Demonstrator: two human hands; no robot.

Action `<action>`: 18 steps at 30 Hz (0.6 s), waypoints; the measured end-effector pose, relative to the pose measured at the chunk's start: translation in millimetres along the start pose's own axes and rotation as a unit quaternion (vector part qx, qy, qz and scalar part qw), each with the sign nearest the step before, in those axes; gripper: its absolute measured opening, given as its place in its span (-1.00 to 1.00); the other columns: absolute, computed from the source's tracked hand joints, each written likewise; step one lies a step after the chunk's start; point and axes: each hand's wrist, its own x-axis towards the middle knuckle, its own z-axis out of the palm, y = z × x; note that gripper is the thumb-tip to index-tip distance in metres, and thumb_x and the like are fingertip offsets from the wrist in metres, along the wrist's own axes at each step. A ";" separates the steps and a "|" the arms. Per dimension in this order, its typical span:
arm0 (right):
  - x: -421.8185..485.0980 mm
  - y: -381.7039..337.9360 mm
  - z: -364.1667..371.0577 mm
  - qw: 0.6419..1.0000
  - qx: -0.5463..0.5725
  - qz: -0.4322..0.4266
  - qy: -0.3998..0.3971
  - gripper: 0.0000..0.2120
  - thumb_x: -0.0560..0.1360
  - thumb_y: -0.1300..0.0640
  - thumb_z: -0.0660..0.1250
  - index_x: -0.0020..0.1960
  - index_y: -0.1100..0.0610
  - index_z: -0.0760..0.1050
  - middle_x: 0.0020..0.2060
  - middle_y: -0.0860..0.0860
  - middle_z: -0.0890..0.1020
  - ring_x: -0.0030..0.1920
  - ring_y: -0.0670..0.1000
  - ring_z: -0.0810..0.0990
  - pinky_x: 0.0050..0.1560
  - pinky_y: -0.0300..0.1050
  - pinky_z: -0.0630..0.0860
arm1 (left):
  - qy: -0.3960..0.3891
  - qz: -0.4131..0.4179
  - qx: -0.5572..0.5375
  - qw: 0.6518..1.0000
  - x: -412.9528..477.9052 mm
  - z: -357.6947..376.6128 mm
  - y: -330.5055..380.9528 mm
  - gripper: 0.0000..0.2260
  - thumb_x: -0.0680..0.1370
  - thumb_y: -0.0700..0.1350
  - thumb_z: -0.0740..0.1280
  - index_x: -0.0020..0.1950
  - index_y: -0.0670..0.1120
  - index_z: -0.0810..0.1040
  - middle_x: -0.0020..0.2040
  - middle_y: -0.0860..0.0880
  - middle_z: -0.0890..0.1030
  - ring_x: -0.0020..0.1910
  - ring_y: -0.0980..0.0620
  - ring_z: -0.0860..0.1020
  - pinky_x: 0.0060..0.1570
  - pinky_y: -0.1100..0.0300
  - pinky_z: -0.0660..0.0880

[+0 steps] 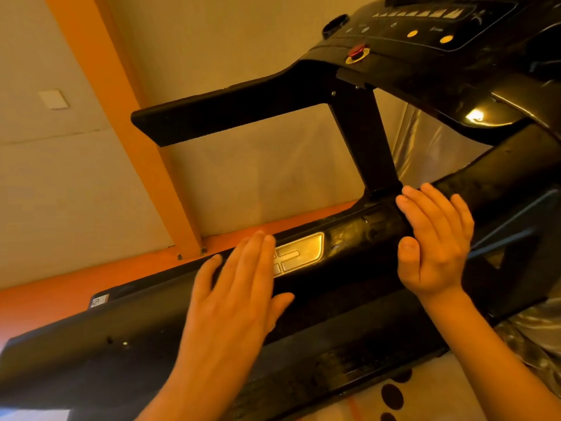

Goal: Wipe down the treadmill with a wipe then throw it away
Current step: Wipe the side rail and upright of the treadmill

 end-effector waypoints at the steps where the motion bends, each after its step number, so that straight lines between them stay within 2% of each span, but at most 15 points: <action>1: 0.0 0.0 0.3 1.000 -0.001 0.001 0.001 -0.49 0.69 -0.01 -0.02 0.34 0.24 0.55 0.34 0.15 0.58 0.42 0.19 0.50 0.46 0.23 0.28 | -0.001 -0.009 0.004 1.000 0.0 -0.3 -1.9 -0.40 0.67 0.19 0.07 0.52 -0.23 0.38 0.46 -0.21 0.48 0.41 -0.19 0.50 0.26 -0.19 0.47; 3: 0.3 -0.3 0.4 1.000 0.002 0.002 -0.004 -0.49 0.69 0.00 -0.02 0.35 0.24 0.55 0.34 0.15 0.58 0.43 0.19 0.50 0.46 0.24 0.28 | -0.010 -0.021 0.014 1.000 12.3 -0.2 10.0 -0.42 0.71 0.20 0.07 0.51 -0.23 0.38 0.44 -0.21 0.50 0.40 -0.19 0.50 0.24 -0.20 0.47; 7: -0.1 -0.5 0.1 1.000 0.001 0.005 -0.003 -0.51 0.68 0.01 -0.02 0.36 0.23 0.54 0.34 0.15 0.57 0.43 0.18 0.49 0.46 0.26 0.28 | -0.031 0.001 -0.013 0.999 47.9 -1.6 45.4 -0.37 0.63 0.23 0.09 0.48 -0.22 0.41 0.36 -0.18 0.55 0.32 -0.14 0.54 0.19 -0.10 0.53; 12: 1.7 -5.0 0.6 1.000 0.005 0.029 -0.004 -0.50 0.68 0.00 -0.02 0.33 0.24 0.56 0.33 0.15 0.59 0.42 0.19 0.50 0.46 0.30 0.28 | -0.024 0.017 -0.010 1.000 31.0 -2.2 9.8 -0.37 0.67 0.24 0.01 0.46 -0.21 0.44 0.29 -0.17 0.61 0.20 -0.13 0.62 0.09 -0.05 0.57; 18: 6.0 -35.6 2.0 0.999 0.018 0.026 -0.037 -0.52 0.68 0.00 0.01 0.29 0.23 0.59 0.31 0.13 0.61 0.42 0.16 0.50 0.48 0.34 0.23 | -0.013 -0.015 -0.016 1.000 38.5 2.6 28.9 -0.40 0.66 0.21 0.07 0.46 -0.24 0.44 0.32 -0.21 0.58 0.25 -0.18 0.59 0.09 -0.12 0.56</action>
